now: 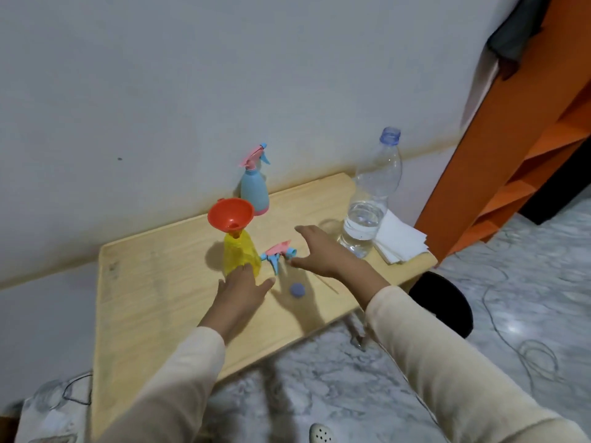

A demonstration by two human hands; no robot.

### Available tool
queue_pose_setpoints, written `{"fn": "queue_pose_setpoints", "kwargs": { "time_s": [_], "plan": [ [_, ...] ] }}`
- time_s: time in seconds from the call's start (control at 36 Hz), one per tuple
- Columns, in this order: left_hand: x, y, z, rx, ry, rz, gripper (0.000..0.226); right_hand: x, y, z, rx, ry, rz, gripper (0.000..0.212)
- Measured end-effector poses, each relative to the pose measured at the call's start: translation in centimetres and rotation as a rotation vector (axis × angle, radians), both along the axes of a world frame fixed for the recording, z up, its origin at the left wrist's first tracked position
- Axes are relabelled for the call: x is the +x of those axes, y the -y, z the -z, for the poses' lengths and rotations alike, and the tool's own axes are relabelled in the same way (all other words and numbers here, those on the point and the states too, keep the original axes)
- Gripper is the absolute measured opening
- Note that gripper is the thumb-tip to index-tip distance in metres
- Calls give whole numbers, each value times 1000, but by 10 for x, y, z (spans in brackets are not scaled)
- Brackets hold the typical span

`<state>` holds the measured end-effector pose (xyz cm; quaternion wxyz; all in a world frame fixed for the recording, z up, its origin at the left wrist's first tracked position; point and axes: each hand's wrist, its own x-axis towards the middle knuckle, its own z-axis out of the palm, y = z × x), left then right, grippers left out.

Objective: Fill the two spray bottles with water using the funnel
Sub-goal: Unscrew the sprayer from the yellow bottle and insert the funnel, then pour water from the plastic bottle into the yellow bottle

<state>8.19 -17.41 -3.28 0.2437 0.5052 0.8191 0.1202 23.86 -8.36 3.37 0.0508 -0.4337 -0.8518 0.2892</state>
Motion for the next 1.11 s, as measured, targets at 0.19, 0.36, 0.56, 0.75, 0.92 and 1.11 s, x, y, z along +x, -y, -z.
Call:
{"fn": "queue_pose_setpoints", "kwargs": {
  "time_s": [0.19,0.36,0.56,0.75,0.92,1.11],
  "plan": [
    [61,-34,-61,188,103,215,75,76,-9,8,-5,95,185,78],
    [108,-93,-120,380,204,354,81,117,-41,3,-51,67,318,88],
    [144,-160,-140,480,268,306,93,122,-108,19,-5,-50,406,58],
    [159,-188,-119,517,278,186,96,116,-154,52,-131,-352,344,119],
    [164,-198,-109,633,318,57,94,109,-153,62,-129,-587,324,87],
    [153,-184,-114,715,436,-6,91,105,-147,49,-48,-592,302,93]
  ]
}}
